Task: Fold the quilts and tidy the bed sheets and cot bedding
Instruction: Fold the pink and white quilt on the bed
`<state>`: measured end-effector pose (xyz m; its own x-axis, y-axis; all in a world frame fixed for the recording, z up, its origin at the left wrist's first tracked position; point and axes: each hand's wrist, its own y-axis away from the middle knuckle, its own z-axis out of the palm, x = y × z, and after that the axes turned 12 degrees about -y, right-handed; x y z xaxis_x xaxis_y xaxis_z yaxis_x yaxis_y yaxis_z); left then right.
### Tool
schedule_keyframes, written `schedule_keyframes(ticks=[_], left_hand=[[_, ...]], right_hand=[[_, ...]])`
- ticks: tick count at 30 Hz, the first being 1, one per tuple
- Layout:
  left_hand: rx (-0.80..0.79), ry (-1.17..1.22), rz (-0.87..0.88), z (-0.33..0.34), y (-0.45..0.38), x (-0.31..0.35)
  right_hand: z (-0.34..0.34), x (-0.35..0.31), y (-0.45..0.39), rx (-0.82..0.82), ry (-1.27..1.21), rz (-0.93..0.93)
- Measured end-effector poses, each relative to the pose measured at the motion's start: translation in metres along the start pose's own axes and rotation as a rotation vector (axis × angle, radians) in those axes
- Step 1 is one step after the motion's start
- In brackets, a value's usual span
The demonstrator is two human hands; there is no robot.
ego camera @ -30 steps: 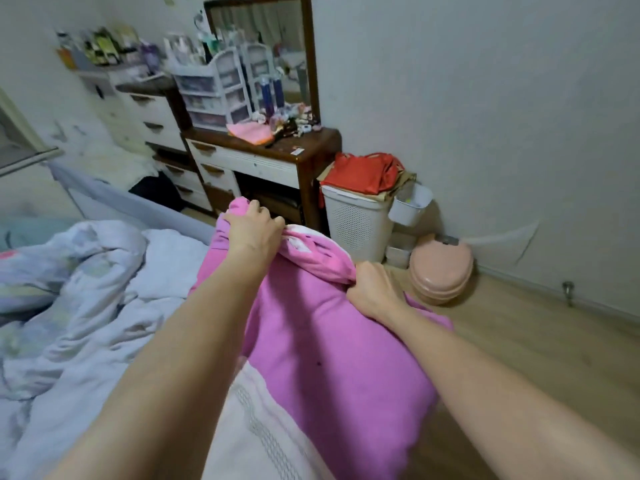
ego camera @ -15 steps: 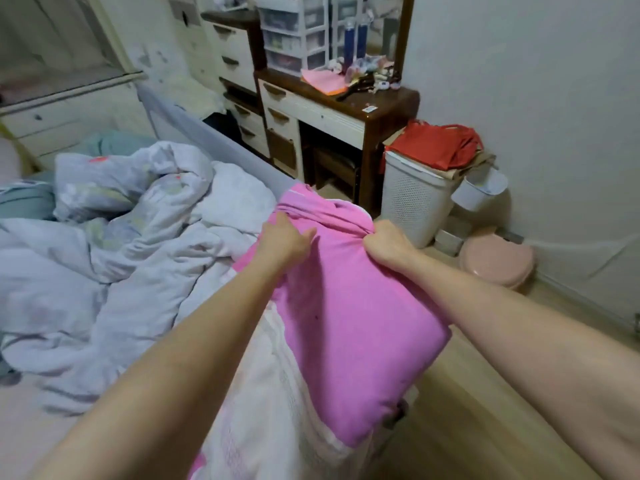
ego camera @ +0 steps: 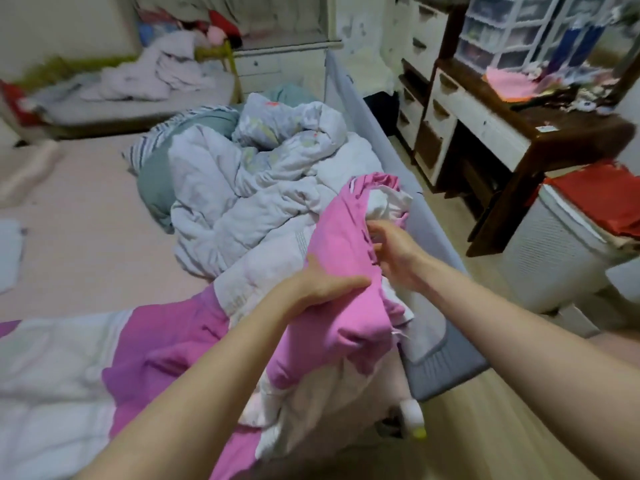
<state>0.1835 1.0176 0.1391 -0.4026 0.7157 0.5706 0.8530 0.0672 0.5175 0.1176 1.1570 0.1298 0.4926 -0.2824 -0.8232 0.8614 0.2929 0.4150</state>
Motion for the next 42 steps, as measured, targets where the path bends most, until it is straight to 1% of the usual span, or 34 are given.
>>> schedule_keyframes(ticks=[1, 3, 6, 8, 9, 10, 11, 12, 13, 14, 15, 16, 17, 18, 21, 23, 24, 25, 27, 28, 30, 31, 32, 33, 35, 36, 37, 38, 39, 40, 42], left_hand=[[0.016, -0.018, -0.018, -0.005, 0.002, -0.007], [0.069, -0.067, -0.041, -0.015, 0.004, -0.021], [0.177, -0.231, -0.098, -0.027, 0.003, -0.046], [0.286, -0.372, -0.128, -0.030, 0.003, -0.064], [0.341, -0.374, -0.135, -0.032, 0.004, -0.077], [0.368, -0.324, -0.131, -0.032, 0.004, -0.083], [0.352, -0.207, -0.134, -0.033, 0.004, -0.091], [0.272, -0.072, -0.144, -0.034, 0.004, -0.095], [0.131, 0.057, -0.152, -0.033, 0.006, -0.098], [-0.023, 0.127, -0.141, -0.033, 0.008, -0.100], [-0.134, 0.073, -0.098, -0.033, 0.007, -0.103], [-0.196, -0.050, -0.051, -0.030, 0.008, -0.106], [-0.199, -0.185, -0.013, -0.026, 0.008, -0.110], [-0.160, -0.264, -0.003, -0.021, 0.007, -0.117], [-0.014, -0.283, -0.061, -0.012, 0.004, -0.127], [0.095, -0.424, -0.004, -0.015, -0.004, -0.135], [0.141, -0.463, 0.047, -0.018, -0.008, -0.139], [0.174, -0.447, 0.092, -0.022, -0.011, -0.142], [0.213, -0.327, 0.141, -0.030, -0.015, -0.144], [0.227, -0.259, 0.149, -0.032, -0.015, -0.144], [0.232, -0.214, 0.165, -0.033, -0.016, -0.140], [0.217, -0.225, 0.168, -0.031, -0.016, -0.138], [0.175, -0.205, 0.165, -0.028, -0.016, -0.134], [0.097, -0.137, 0.142, -0.024, -0.014, -0.131], [-0.151, -0.007, 0.103, -0.016, -0.013, -0.126], [-0.252, -0.047, 0.118, -0.012, -0.013, -0.126], [-0.328, -0.149, 0.138, -0.007, -0.014, -0.126], [-0.361, -0.263, 0.158, -0.001, -0.015, -0.128], [-0.363, -0.385, 0.169, 0.003, -0.014, -0.130], [-0.347, -0.502, 0.171, 0.010, -0.016, -0.133], [-0.253, -0.705, 0.199, 0.025, -0.019, -0.136]], right_hand=[[0.009, 0.004, -0.004, -0.032, -0.005, 0.020], [0.028, 0.014, -0.006, -0.044, 0.032, 0.047], [0.048, 0.040, -0.010, 0.001, 0.066, 0.062], [0.049, 0.057, -0.011, 0.068, 0.118, 0.018], [0.050, 0.067, -0.011, 0.091, 0.158, -0.002], [0.045, 0.073, -0.011, 0.104, 0.182, -0.018], [0.042, 0.081, -0.010, 0.090, 0.180, -0.017], [0.041, 0.085, -0.011, 0.070, 0.162, -0.003], [0.042, 0.092, -0.010, 0.052, 0.146, 0.028], [0.042, 0.097, -0.008, 0.040, 0.148, 0.042], [0.044, 0.103, -0.008, 0.033, 0.165, 0.039], [0.045, 0.108, -0.007, 0.028, 0.182, 0.028], [0.046, 0.109, -0.007, 0.031, 0.204, 0.015], [0.048, 0.112, -0.008, 0.057, 0.218, 0.000], [0.053, 0.118, -0.008, 0.227, 0.231, -0.043], [0.051, 0.122, -0.010, 0.407, 0.275, -0.019], [0.047, 0.122, -0.012, 0.466, 0.283, 0.012], [0.043, 0.119, -0.012, 0.485, 0.239, 0.039], [0.037, 0.110, -0.009, 0.426, 0.102, 0.114], [0.034, 0.106, -0.007, 0.359, 0.073, 0.159], [0.033, 0.101, -0.003, 0.196, 0.138, 0.188], [0.033, 0.101, -0.001, 0.122, 0.202, 0.160], [0.032, 0.102, 0.001, 0.087, 0.260, 0.120], [0.033, 0.103, 0.004, 0.091, 0.304, 0.094], [0.027, 0.107, 0.006, 0.191, 0.333, 0.065], [0.025, 0.108, 0.005, 0.244, 0.307, 0.072], [0.023, 0.109, 0.006, 0.284, 0.263, 0.077], [0.020, 0.112, 0.008, 0.303, 0.212, 0.096], [0.023, 0.111, 0.014, 0.271, 0.195, 0.115], [0.021, 0.111, 0.017, 0.226, 0.250, 0.156], [0.016, 0.114, 0.021, 0.144, 0.486, 0.207]])
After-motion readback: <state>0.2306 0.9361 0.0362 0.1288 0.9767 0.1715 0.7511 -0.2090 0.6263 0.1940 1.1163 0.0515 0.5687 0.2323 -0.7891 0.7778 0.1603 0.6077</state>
